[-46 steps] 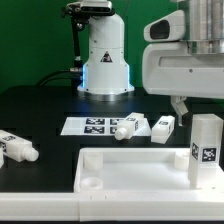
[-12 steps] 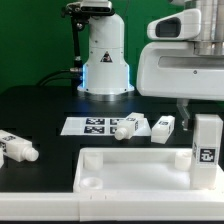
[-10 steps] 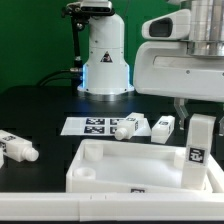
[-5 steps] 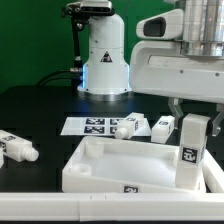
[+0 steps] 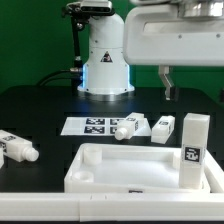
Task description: Assemble desk
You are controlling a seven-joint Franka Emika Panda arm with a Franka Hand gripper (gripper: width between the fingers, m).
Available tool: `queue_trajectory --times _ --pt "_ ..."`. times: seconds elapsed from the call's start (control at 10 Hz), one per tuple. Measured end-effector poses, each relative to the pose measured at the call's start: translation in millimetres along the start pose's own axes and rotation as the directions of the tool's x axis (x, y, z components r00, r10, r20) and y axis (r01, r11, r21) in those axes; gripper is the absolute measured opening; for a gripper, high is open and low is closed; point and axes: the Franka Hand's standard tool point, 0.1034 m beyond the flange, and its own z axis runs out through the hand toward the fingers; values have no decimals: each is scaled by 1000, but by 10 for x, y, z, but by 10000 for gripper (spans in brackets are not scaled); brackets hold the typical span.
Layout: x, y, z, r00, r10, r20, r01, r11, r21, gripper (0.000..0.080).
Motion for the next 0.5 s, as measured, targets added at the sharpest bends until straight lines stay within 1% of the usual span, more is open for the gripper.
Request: queue_trajectory --times 0.1,0.2,0.5 --pt "-14 18 52 1000 0 5 0 1000 -6 619" --pt "-18 19 64 1000 0 6 0 1000 -7 640" --pt "-36 32 66 1000 -20 9 20 1000 -8 648"
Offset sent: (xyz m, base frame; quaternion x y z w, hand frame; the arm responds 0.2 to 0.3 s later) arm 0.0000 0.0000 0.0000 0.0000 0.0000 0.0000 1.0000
